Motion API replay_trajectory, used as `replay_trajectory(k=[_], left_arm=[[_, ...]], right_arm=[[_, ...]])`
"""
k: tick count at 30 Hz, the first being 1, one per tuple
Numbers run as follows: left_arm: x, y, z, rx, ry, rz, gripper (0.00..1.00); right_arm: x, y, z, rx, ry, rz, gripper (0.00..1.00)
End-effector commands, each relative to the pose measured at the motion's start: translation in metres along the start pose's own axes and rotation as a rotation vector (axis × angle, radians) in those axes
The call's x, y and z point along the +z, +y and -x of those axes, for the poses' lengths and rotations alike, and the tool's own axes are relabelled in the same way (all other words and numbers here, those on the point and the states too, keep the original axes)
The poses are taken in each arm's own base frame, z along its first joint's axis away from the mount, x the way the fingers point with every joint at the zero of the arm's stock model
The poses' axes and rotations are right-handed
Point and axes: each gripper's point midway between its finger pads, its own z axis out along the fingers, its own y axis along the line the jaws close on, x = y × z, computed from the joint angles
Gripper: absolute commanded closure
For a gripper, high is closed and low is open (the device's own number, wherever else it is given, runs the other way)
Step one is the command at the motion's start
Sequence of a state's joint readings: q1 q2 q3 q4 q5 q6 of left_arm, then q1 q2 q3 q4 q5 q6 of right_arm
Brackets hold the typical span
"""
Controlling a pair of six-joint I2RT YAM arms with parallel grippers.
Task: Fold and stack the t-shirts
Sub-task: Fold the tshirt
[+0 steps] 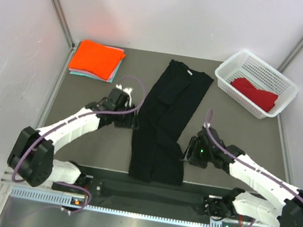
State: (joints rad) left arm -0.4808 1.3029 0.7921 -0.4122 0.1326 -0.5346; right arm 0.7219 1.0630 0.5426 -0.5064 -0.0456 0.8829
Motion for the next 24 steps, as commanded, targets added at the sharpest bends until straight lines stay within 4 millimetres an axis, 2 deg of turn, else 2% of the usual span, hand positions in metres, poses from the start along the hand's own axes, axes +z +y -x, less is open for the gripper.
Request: replay_trajectory(k=[1,2,3,4,5,6,7,8,9,10,11,12,13,14,15,16,17,18,20,22,23,24], left_arm=[[-0.024,-0.017,0.078,0.103,-0.197,0.028,0.48],[-0.012,-0.015,0.086,0.123,-0.176,0.033,0.48],[-0.014,-0.031,0.113,0.143,-0.224,-0.006,0.48],[-0.009,-0.037,0.122,0.168,-0.22,-0.032,0.48],[0.015,-0.036,0.123,0.209,-0.168,-0.036,0.48],[0.014,-0.051,0.15,0.235,-0.207,-0.061,0.48],[0.022,-0.052,0.157,0.248,-0.189,-0.064,0.48],[0.048,-0.046,0.158,0.253,-0.136,-0.052,0.48],[0.046,-0.061,0.184,0.267,-0.176,-0.094,0.49],[0.054,-0.063,0.193,0.266,-0.178,-0.105,0.49],[0.077,-0.054,0.196,0.252,-0.148,-0.099,0.49],[0.077,-0.065,0.218,0.262,-0.186,-0.129,0.49],[0.083,-0.065,0.227,0.263,-0.192,-0.135,0.49],[0.106,-0.054,0.23,0.26,-0.177,-0.129,0.49],[0.104,-0.062,0.25,0.271,-0.216,-0.153,0.49],[0.11,-0.06,0.258,0.266,-0.225,-0.154,0.49],[0.125,-0.053,0.27,0.253,-0.239,-0.151,0.49],[0.132,-0.051,0.275,0.244,-0.241,-0.156,0.49],[0.151,-0.047,0.284,0.22,-0.239,-0.195,0.49],[0.163,-0.046,0.286,0.214,-0.231,-0.221,0.5],[0.176,-0.04,0.283,0.214,-0.217,-0.219,0.49],[0.178,-0.044,0.29,0.227,-0.239,-0.229,0.49]], right_arm=[[-0.021,0.024,0.074,-0.057,-0.224,0.036,0.47],[-0.023,0.025,0.089,-0.059,-0.257,0.033,0.46],[-0.021,0.021,0.112,-0.042,-0.3,0.018,0.46],[-0.03,0.031,0.135,-0.074,-0.347,0.035,0.47],[-0.033,0.026,0.156,-0.06,-0.382,0.028,0.48],[-0.028,0.028,0.171,-0.07,-0.391,0.029,0.48],[-0.029,0.029,0.185,-0.095,-0.404,0.029,0.49],[-0.039,0.037,0.208,-0.096,-0.45,0.038,0.49],[-0.033,0.035,0.221,-0.087,-0.44,0.048,0.5],[-0.041,0.043,0.238,-0.098,-0.469,0.069,0.5],[-0.041,0.044,0.246,-0.095,-0.473,0.077,0.5],[-0.035,0.045,0.253,-0.092,-0.465,0.094,0.5],[-0.038,0.051,0.262,-0.102,-0.476,0.111,0.5],[-0.036,0.051,0.265,-0.102,-0.474,0.115,0.5],[-0.029,0.05,0.267,-0.1,-0.465,0.116,0.5],[-0.027,0.051,0.27,-0.1,-0.465,0.116,0.5],[-0.024,0.048,0.274,-0.089,-0.469,0.11,0.49],[-0.014,0.042,0.275,-0.078,-0.452,0.09,0.49],[-0.008,0.037,0.282,-0.07,-0.456,0.081,0.48],[0.003,0.033,0.293,-0.06,-0.476,0.074,0.48],[0.005,0.03,0.297,-0.052,-0.486,0.073,0.48],[0.012,0.023,0.305,-0.031,-0.488,0.071,0.48]])
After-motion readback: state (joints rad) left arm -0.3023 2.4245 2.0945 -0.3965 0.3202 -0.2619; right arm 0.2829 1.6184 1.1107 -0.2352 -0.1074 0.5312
